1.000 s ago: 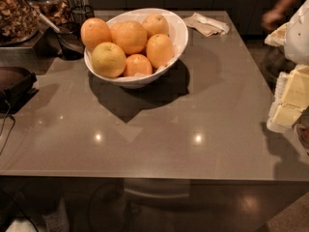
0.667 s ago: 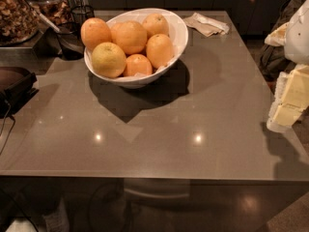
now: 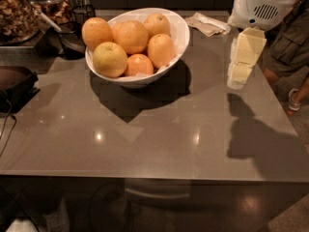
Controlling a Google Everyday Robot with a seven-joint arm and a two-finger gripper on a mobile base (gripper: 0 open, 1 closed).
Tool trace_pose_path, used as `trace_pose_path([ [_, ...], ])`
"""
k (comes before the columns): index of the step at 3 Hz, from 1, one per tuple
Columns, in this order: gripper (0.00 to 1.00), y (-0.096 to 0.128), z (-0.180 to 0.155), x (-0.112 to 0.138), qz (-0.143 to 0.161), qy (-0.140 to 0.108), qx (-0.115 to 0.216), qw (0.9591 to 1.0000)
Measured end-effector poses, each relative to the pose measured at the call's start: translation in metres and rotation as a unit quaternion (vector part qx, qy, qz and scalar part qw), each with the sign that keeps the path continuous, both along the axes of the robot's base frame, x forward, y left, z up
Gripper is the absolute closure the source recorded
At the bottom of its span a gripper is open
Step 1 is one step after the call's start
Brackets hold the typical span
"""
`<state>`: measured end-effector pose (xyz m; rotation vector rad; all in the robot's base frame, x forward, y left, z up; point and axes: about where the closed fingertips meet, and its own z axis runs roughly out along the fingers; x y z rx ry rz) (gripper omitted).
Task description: Pick orange from white bowl
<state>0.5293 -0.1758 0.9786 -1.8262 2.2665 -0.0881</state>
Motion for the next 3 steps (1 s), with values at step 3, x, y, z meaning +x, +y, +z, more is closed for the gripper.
trace_pose_path([
  [3,0.00,0.033,0.007,0.045,0.020,-0.038,0.038,0.9984],
])
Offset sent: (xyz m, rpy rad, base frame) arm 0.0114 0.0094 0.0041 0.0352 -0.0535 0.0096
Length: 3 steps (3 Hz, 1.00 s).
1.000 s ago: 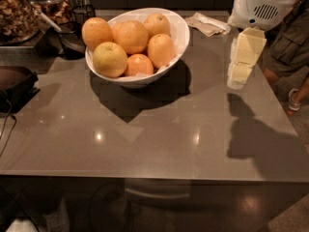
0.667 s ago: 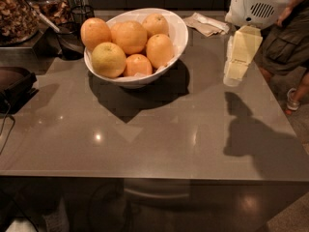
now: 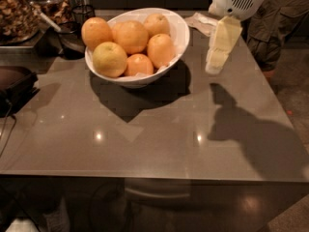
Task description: Pick orange from white bowl
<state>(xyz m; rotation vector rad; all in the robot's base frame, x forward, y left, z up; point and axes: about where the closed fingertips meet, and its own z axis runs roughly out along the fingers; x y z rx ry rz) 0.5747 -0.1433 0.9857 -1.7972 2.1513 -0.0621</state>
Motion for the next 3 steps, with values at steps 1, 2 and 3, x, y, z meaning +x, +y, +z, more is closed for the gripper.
trace_pose_path([
  [1,0.00,0.024,0.009,0.038,0.020,-0.005,-0.002,0.9998],
  [2,0.00,0.030,0.020,0.047,0.021,-0.027,0.009,0.9994],
  [3,0.00,0.034,0.021,0.054,0.021,-0.039,0.013,0.9989],
])
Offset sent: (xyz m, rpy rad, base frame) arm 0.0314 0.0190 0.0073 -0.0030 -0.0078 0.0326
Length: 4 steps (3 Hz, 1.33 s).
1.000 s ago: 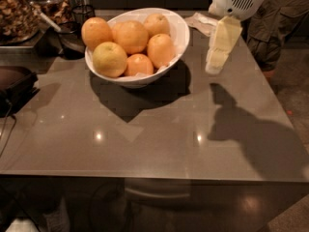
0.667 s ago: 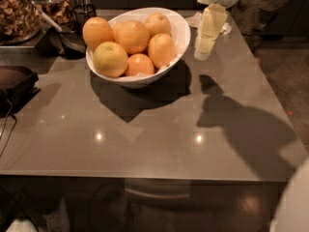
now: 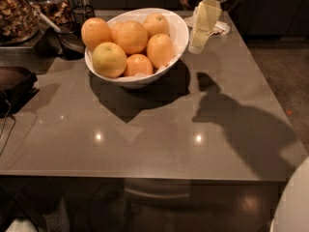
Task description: Pick orange from white bowl
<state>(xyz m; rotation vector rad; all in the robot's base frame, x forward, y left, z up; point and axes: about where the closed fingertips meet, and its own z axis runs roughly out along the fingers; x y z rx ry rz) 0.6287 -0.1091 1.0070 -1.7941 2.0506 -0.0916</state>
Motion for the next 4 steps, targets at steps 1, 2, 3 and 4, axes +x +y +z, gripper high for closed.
trace_pose_path([
  [1,0.00,0.033,0.012,0.020,0.044,-0.034,0.004,0.9984],
  [2,0.00,0.064,0.016,0.037,0.080,-0.049,-0.014,0.9955],
  [3,0.00,0.068,0.017,0.040,0.081,-0.054,-0.010,0.9952],
  [4,0.00,0.068,0.017,0.040,0.081,-0.054,-0.010,0.9952],
])
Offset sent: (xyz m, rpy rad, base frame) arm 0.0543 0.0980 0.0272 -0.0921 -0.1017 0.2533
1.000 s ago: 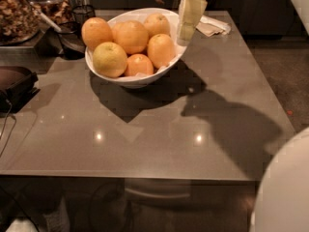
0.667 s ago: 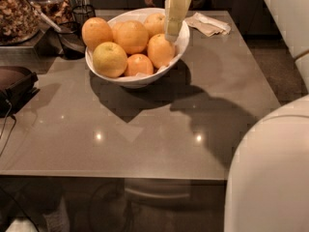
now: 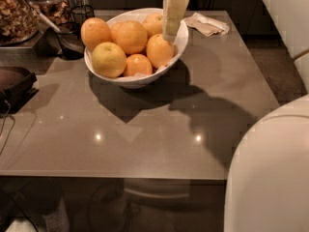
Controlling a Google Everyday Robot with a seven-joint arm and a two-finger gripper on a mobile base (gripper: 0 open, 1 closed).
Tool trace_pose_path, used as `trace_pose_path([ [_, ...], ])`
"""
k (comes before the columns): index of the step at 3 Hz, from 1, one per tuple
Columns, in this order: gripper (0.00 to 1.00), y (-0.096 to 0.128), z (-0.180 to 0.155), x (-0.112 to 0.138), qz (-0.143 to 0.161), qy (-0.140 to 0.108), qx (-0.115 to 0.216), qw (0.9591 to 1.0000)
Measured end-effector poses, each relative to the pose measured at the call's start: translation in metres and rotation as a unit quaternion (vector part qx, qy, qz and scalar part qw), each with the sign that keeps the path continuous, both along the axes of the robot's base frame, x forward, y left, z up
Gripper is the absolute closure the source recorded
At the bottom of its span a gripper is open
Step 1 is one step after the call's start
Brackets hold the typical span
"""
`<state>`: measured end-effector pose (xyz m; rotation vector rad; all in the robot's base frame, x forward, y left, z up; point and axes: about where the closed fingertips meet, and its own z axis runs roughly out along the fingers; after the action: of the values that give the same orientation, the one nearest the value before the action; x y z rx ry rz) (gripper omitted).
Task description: Pick orange from white bowl
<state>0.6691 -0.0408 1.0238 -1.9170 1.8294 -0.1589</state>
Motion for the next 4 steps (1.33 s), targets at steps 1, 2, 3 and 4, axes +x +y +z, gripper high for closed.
trace_pose_path([
  [1,0.00,0.016,-0.007,0.010,-0.011,0.010,-0.014,0.9998],
  [2,0.11,0.030,-0.017,0.020,-0.018,0.022,-0.023,0.9993],
  [3,0.17,0.040,-0.025,0.029,-0.023,0.033,-0.028,0.9988],
  [4,0.17,0.049,-0.029,0.035,-0.024,0.039,-0.027,0.9986],
])
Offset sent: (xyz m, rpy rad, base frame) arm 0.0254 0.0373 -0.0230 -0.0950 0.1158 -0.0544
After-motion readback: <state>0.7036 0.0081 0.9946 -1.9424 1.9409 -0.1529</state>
